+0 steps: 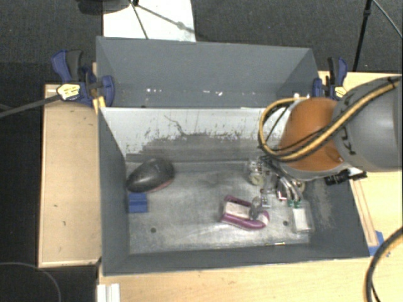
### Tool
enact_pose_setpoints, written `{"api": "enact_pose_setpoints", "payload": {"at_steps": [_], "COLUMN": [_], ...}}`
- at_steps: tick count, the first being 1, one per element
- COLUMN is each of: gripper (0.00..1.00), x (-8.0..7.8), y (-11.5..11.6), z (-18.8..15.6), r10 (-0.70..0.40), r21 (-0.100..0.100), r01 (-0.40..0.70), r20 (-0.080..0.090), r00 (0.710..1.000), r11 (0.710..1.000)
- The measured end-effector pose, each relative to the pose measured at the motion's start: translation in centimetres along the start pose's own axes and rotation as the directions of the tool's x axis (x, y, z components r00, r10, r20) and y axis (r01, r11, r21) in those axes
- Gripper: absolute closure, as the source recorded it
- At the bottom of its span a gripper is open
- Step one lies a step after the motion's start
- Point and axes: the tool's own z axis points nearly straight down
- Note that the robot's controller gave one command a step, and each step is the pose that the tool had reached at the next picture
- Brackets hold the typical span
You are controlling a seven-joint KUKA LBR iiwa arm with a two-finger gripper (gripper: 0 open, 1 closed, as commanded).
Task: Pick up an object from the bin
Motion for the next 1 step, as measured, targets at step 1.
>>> {"api": "enact_pose_setpoints", "payload": {"at_steps": [1], "gripper": [0.00], "x": [0.39], "y": [0.37], "z": [0.11], "r10": [-0.001], "r21": [-0.003], "r01": [0.001], "r20": [-0.006], "r00": [1.000], "r11": [1.000]}}
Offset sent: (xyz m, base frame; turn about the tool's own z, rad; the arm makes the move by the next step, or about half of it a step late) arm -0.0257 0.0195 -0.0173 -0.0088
